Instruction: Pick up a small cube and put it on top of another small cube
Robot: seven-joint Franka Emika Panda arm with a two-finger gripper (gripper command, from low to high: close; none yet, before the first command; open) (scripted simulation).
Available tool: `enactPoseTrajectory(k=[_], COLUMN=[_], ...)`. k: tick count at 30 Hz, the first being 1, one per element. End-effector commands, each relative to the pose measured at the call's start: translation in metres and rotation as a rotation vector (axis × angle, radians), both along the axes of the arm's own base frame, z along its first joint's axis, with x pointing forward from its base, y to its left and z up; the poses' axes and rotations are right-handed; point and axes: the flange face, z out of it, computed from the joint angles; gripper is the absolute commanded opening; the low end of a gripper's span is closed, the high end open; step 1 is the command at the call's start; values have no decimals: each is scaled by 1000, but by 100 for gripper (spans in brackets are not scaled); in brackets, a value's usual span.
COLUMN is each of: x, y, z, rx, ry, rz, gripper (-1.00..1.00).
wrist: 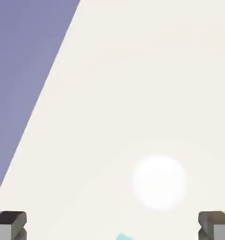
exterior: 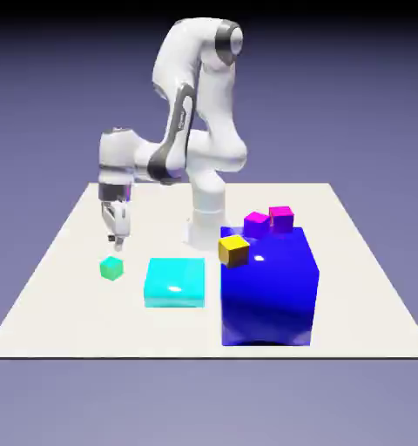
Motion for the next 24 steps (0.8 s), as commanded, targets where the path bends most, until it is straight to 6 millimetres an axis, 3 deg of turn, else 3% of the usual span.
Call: enactPoseTrajectory(k=[1, 5, 9, 10, 17, 18, 19, 24], x=[-12, -62, -116, -116, -110, -110, -110, -114], y=[-10, -41, -61, -61, -51, -51, -51, -60], z=[-9, -46, -81, -81, -150, -150, -150, -98], rx=[35, 178, 322, 322, 322, 322, 322, 322], ry=[17, 80, 134, 134, 134, 134, 134, 131], rz=[-74, -373, -668, -668, -668, -668, -668, -666], gripper=[0, 0, 0, 0, 0, -100, -100, -100])
